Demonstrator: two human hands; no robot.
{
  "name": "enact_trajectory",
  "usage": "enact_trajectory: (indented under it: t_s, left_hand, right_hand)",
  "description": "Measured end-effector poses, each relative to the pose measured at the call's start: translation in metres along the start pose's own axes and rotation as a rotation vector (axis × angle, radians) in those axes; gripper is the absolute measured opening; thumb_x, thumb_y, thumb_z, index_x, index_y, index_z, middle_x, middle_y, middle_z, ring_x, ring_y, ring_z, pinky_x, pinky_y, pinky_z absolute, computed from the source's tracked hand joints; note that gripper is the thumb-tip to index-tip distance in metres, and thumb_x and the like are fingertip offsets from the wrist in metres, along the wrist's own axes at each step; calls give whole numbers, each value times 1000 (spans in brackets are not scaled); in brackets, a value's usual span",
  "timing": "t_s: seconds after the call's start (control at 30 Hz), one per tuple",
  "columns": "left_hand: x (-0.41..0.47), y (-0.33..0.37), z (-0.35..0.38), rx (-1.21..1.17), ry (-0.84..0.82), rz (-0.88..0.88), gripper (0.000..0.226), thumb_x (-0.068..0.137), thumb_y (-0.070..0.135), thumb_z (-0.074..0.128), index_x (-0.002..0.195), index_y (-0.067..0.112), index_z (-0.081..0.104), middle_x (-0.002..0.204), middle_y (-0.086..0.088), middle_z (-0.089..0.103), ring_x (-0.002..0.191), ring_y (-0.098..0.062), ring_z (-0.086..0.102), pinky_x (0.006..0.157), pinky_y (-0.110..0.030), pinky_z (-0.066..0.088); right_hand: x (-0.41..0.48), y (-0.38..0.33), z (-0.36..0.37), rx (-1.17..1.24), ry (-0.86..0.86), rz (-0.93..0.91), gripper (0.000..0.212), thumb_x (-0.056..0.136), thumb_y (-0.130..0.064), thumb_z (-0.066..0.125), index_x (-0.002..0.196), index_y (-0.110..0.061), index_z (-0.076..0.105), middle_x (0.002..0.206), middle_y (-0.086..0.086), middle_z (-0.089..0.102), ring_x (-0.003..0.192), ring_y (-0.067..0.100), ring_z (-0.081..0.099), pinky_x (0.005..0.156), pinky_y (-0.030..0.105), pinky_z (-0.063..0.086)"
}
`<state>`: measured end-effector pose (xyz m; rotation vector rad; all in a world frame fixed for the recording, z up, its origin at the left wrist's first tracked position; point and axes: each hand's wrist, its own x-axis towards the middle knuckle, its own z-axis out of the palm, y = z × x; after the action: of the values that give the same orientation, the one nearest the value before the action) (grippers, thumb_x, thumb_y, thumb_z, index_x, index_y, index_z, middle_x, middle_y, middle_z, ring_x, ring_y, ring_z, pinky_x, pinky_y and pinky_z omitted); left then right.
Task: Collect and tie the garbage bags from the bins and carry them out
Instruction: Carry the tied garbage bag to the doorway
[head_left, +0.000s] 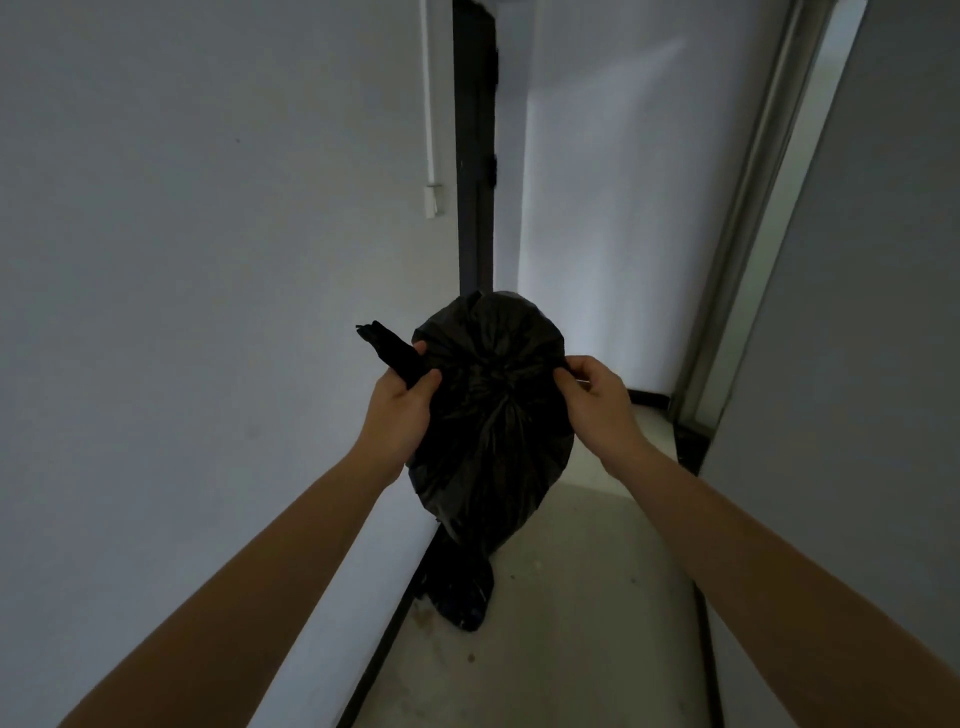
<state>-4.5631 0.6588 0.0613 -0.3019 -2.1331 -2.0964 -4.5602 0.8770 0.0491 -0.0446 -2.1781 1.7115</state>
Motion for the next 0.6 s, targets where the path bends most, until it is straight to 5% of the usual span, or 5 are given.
enact_trajectory:
  t_s: [0.2, 0.33, 0.6]
  left_hand:
    - [119, -82, 13, 68, -1, -81, 43, 103, 19, 48, 145, 27, 48, 127, 7, 64, 116, -9, 61, 103, -31, 46]
    - [191, -143, 20, 92, 25, -166, 39, 103, 17, 48, 141, 27, 53, 122, 9, 67, 109, -3, 64, 97, -23, 48]
    - [291, -253, 13, 246, 152, -376, 41, 103, 10, 46, 93, 47, 58, 92, 16, 68, 83, 5, 66, 86, -26, 51]
  right_hand:
    - [118, 80, 33, -34, -22, 92, 21, 98, -29, 54, 112, -21, 67, 107, -9, 68, 100, 11, 65, 90, 31, 53]
    - [196, 135, 60, -43, -84, 138, 19, 98, -28, 53, 111, -20, 66, 104, -9, 66, 98, 10, 64, 87, 27, 52]
    - [315, 255, 136, -108, -295, 313, 21, 98, -26, 53, 113, -19, 66, 107, -2, 68, 98, 14, 64, 92, 34, 51]
